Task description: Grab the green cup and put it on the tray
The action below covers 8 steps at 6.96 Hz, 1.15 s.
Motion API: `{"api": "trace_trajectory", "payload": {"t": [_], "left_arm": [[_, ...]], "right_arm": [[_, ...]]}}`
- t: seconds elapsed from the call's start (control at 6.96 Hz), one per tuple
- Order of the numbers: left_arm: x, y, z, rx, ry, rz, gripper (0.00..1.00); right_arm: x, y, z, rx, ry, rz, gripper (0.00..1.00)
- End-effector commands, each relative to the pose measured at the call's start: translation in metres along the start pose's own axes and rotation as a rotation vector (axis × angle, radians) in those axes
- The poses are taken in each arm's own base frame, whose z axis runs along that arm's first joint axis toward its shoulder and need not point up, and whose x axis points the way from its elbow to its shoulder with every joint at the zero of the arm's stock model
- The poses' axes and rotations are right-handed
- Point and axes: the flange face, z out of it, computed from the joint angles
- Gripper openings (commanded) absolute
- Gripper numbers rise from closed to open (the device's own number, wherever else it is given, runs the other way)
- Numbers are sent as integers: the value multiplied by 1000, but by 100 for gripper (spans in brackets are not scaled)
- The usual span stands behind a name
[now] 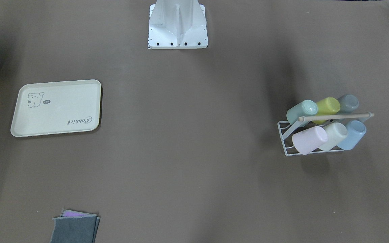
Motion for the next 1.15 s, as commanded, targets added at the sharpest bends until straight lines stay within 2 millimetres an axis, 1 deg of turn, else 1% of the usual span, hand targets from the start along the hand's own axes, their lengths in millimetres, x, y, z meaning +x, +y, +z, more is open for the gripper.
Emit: {"api": "trace_trajectory", "payload": {"t": [0.0, 0.14, 0.29, 0.43, 0.57, 0.72, 0.86, 1.01], "left_arm": [[58, -19, 4, -3, 16, -53, 98], [86, -22, 8, -10, 25, -50, 98], [110, -19, -12, 22, 44, -38, 98], [131, -13, -36, 58, 64, -30, 98], [160, -4, -48, 68, 86, -24, 98], [192, 11, -60, 52, 98, -31, 98], [223, 28, -66, 22, 105, -44, 98], [250, 40, -66, 4, 122, -56, 98]], "right_arm": [[-45, -23, 9, -20, -4, 21, 99], [-54, -26, 23, -53, -13, 20, 99], [-56, -33, 40, -88, -41, 20, 99], [-65, -46, 44, -90, -42, 4, 99], [-70, -60, 61, -87, -45, -31, 99], [-74, -73, 68, -89, -46, -38, 99], [-71, -73, 73, -99, -44, -27, 98], [-73, -72, 83, -118, -41, -26, 98]]}}
